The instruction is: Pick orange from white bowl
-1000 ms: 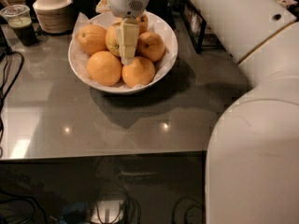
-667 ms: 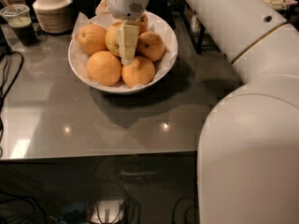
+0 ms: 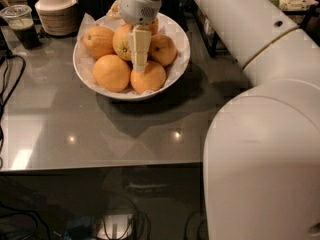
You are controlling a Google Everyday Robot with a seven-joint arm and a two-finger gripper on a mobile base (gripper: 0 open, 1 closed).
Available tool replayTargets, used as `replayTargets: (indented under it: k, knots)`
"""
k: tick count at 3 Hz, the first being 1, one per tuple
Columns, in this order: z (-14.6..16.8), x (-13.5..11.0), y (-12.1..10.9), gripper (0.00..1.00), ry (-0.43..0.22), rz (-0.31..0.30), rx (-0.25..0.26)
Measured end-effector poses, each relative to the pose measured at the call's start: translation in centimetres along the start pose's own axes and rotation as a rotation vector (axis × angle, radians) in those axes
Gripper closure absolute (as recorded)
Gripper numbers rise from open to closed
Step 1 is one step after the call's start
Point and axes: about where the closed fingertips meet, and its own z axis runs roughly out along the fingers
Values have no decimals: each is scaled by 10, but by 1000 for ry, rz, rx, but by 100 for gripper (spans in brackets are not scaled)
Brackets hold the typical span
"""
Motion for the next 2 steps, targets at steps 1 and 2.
replayTargets:
  k: [1,2]
  knots:
    - [3,4,1,0,-3,2,-7]
    - [3,4,1,19,-3,2,-7]
